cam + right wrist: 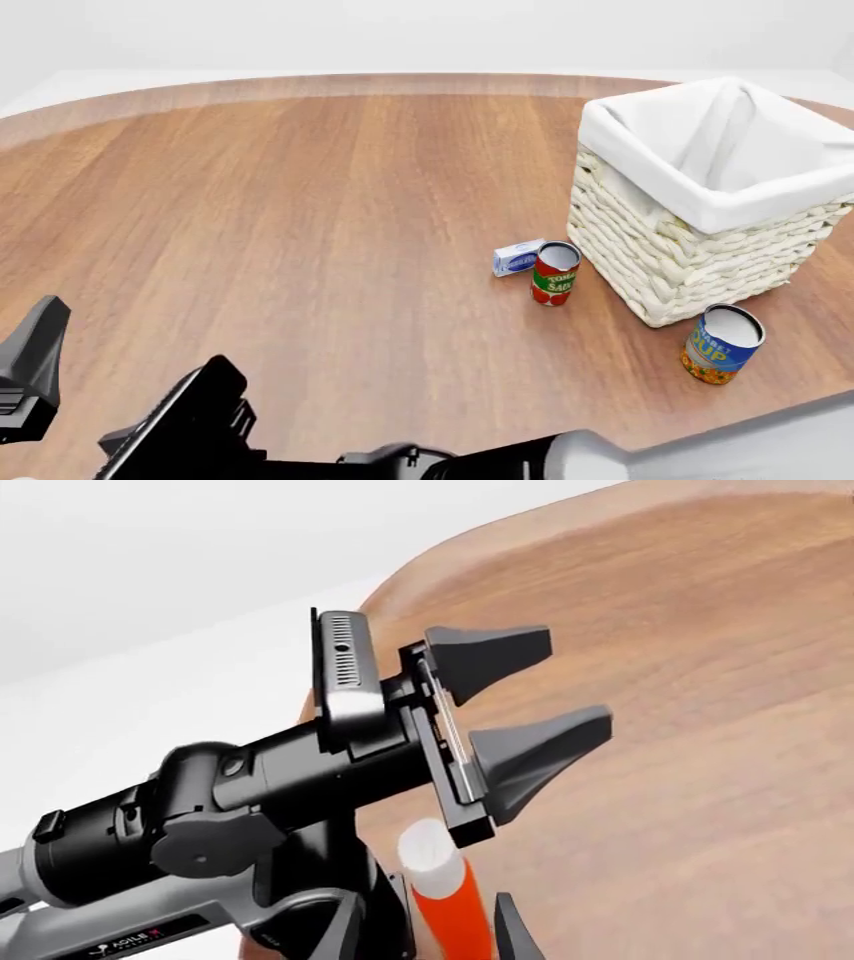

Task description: Pick up the ketchup, and put it in the basket.

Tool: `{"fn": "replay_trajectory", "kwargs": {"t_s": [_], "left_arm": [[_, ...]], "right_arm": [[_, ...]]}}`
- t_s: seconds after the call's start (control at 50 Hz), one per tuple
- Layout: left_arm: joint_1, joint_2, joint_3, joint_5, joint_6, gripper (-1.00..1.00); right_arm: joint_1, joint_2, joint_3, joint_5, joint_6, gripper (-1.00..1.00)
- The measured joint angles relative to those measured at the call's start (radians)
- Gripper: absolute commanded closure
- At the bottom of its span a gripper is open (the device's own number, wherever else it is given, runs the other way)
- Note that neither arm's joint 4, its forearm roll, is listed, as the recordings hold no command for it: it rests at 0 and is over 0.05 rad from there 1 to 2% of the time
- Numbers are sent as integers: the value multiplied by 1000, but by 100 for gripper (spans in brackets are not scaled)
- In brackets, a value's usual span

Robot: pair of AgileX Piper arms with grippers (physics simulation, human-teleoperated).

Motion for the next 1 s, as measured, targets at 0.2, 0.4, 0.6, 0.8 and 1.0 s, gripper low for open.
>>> {"fn": "replay_trajectory", "kwargs": {"t_s": [0.2, 0.4, 0.6, 0.8, 1.0], "left_arm": [[0, 0, 0, 0, 0, -100], [0, 0, 0, 0, 0, -100], [0, 0, 0, 0, 0, -100], [0, 0, 0, 0, 0, -100], [0, 0, 0, 0, 0, -100]], "right_arm": [[-12, 24, -13, 15, 8, -100], [-9, 44, -21, 21, 21, -100], [1, 51, -20, 20, 39, -100], [9, 53, -24, 21, 54, -100], [11, 63, -43, 26, 63, -100]]}}
